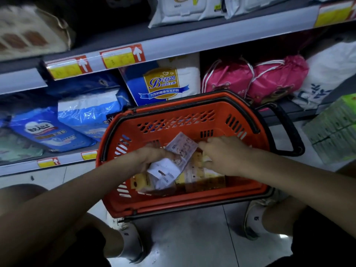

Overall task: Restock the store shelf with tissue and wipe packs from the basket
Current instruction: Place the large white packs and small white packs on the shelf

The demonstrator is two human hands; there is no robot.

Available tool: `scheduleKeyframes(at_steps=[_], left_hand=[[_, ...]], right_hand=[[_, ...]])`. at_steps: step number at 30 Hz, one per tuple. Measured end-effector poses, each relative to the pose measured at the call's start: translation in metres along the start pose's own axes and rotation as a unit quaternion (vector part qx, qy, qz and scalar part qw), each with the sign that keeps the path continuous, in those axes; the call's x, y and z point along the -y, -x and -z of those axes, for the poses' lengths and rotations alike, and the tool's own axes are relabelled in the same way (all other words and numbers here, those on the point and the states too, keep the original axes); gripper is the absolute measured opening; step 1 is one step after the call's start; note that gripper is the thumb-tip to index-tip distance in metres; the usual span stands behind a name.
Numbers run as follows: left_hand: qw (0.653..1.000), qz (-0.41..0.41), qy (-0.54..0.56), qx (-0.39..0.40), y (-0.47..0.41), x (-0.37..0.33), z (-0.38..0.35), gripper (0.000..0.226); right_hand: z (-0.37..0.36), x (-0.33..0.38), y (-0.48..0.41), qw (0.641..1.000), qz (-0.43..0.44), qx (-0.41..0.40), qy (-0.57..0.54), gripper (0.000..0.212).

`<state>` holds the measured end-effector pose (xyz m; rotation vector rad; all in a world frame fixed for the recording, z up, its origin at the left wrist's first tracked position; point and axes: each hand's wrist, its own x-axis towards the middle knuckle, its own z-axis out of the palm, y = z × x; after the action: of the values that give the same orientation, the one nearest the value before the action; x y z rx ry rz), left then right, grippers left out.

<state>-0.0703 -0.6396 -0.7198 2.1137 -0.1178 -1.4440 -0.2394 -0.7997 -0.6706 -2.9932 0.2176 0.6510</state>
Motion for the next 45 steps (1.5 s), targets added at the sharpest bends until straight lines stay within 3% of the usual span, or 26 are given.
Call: scheduleKeyframes(at_steps=[2,6,11,14,17,21,25,27,30,33,37,40,45], left_hand=[[0.996,0.022,0.085,0.029,0.02,-0.001,0.004,0.031],[0.967,0.038,0.251,0.035,0.036,-0.003,0.004,0.029],[0.926,0.042,0.376,0.014,0.047,-0.009,-0.01,0.028],[0.923,0.073,0.379,0.011,0.047,-0.006,-0.013,0.038],[0.927,0.078,0.367,0.0,0.047,-0.003,-0.016,0.047],[0.929,0.061,0.365,-0.024,0.048,-0.004,-0.017,0.055],[0.932,0.035,0.36,-0.034,0.052,-0.011,-0.013,0.052],[0.931,0.022,0.361,-0.055,0.051,-0.014,-0.008,0.047],[0.927,-0.006,0.358,-0.115,0.052,-0.014,0.001,0.032],[0.92,-0.027,0.359,-0.155,0.056,-0.01,0.008,0.026],[0.92,-0.081,0.369,-0.103,0.063,-0.005,0.016,0.034],[0.929,-0.155,0.325,-0.081,0.067,-0.005,0.018,0.039],[0.927,-0.205,0.298,-0.102,0.072,-0.006,0.02,0.028]], right_hand=[[0.004,0.012,-0.001,0.994,0.01,-0.061,-0.088,0.061],[0.005,0.038,0.0,0.963,0.051,-0.105,-0.243,0.074],[-0.004,0.047,-0.005,0.976,0.043,-0.138,-0.164,0.087],[-0.007,0.049,-0.013,0.979,0.053,-0.195,-0.034,0.075],[-0.01,0.051,-0.019,0.962,0.055,-0.267,0.011,0.066],[-0.009,0.049,-0.022,0.95,0.056,-0.305,-0.028,0.057],[0.001,0.036,-0.024,0.931,-0.01,-0.323,-0.171,0.026],[0.012,0.029,-0.024,0.904,-0.073,-0.311,-0.285,0.023],[0.023,0.017,-0.02,0.823,-0.151,-0.272,-0.475,0.024],[0.032,0.008,-0.011,0.716,-0.16,-0.241,-0.636,0.023],[0.044,-0.001,0.002,0.609,-0.145,-0.212,-0.75,0.033],[0.044,-0.005,0.005,0.569,-0.154,-0.182,-0.787,0.038],[0.037,-0.004,0.004,0.564,-0.17,-0.128,-0.798,0.044]])
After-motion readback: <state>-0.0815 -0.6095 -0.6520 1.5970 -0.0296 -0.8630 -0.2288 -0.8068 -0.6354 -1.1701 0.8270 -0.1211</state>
